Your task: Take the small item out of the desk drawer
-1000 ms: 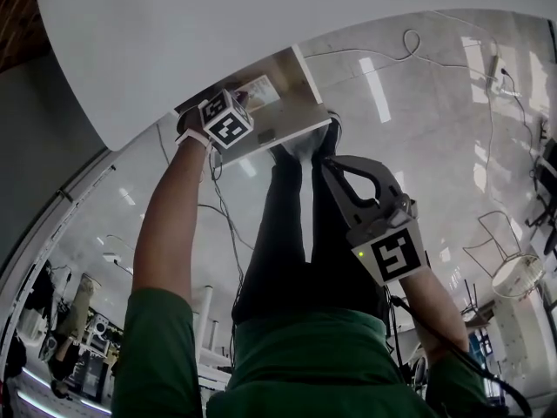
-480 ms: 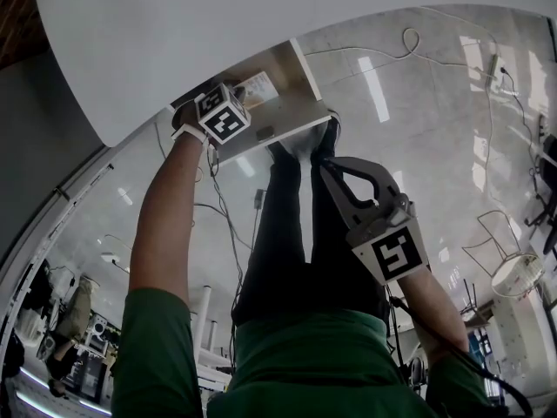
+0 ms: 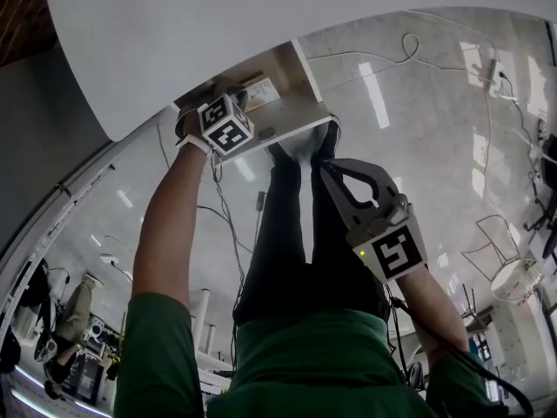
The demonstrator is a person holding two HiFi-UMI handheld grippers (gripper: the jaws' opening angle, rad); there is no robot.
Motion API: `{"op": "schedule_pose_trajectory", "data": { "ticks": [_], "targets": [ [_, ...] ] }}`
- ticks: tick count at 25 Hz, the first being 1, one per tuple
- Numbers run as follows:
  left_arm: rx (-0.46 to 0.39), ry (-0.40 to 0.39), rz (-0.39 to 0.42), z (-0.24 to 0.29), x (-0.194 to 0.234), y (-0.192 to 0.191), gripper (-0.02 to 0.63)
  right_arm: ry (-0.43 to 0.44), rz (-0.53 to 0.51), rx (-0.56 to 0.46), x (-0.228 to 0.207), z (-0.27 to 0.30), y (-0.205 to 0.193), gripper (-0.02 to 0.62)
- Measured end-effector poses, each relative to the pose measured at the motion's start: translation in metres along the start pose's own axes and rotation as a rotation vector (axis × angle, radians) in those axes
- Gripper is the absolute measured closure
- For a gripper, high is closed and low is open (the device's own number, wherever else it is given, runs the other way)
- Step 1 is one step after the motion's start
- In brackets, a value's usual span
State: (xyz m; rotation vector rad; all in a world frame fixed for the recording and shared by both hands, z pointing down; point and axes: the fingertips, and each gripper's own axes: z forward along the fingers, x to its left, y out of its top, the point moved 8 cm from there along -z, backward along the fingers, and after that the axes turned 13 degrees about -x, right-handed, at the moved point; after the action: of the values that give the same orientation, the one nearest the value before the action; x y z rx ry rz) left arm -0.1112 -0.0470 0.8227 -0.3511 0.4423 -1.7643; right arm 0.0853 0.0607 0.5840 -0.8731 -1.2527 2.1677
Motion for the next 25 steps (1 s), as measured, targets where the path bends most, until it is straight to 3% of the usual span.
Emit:
{"op": "schedule_pose_trajectory", "data": {
  "ticks": [7,14,25],
  "targets": [
    [-0.040,0.059,-0.041,-0.011,0.000,0.004,0.582,-0.002,0.019,-0.004,0.002,-0.001,0.002,0.592],
    [-0.117,0.131,-0.137,-0.039,0.003,0.013,0.583,0.005,0.006,-0.019,0.005,-0.003,0.012,0.592],
    [-0.203,0.176,-0.173,-0.088,-0.013,0.036,0.583,0.004,-0.035,-0.070,0.005,-0.005,0.048,0.592]
  ]
}}
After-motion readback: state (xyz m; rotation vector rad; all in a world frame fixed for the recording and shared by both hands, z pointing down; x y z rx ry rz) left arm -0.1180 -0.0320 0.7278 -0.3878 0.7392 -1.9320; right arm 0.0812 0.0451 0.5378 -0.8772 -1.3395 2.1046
